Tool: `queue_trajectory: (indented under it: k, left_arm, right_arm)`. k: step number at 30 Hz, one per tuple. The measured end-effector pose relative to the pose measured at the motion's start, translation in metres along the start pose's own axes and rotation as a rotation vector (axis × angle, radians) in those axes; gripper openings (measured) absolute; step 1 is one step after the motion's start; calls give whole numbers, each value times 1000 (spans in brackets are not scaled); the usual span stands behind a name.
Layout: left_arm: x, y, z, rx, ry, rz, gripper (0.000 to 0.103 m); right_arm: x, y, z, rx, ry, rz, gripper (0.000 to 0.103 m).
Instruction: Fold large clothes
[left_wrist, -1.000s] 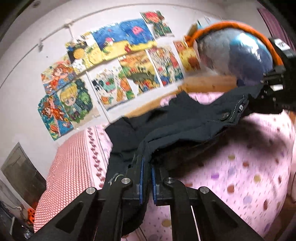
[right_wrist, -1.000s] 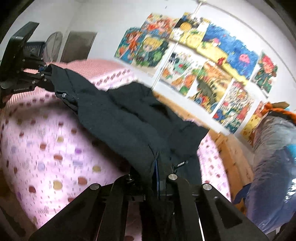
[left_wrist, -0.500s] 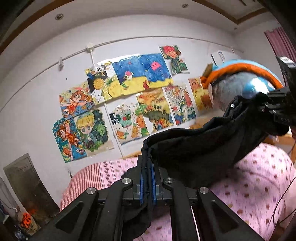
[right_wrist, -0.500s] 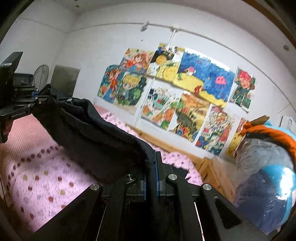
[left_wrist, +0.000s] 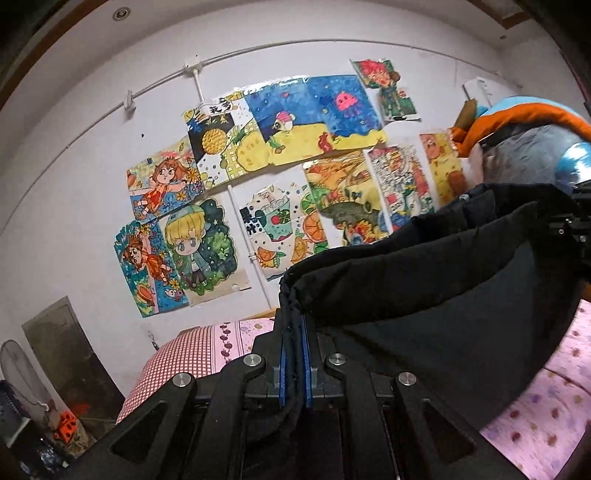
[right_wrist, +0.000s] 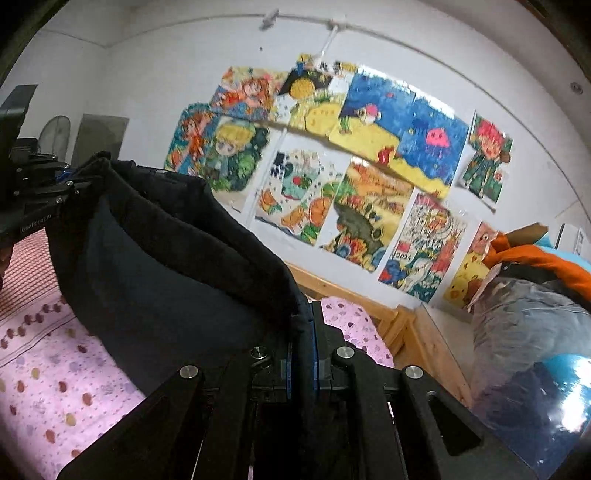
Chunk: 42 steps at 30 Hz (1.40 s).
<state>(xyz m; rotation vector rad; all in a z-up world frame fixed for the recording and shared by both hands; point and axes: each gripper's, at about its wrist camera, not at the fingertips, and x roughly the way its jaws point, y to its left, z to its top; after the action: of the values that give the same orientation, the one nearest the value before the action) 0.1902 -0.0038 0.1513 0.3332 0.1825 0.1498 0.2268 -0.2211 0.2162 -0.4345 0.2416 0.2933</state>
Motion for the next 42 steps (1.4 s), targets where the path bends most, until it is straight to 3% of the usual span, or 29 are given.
queue_trajectory:
  k: [8, 19, 42]
  left_arm:
    - [66, -9, 0, -17, 30, 53, 7]
    - [121, -20, -7, 15, 98, 74, 7]
    - [218, -43, -63, 15, 263, 72, 10]
  right_arm:
    - [71, 5, 4, -5, 18, -67, 6]
    - [151, 13, -8, 40, 72, -94, 6]
    - [255, 38, -59, 73, 184, -55, 7]
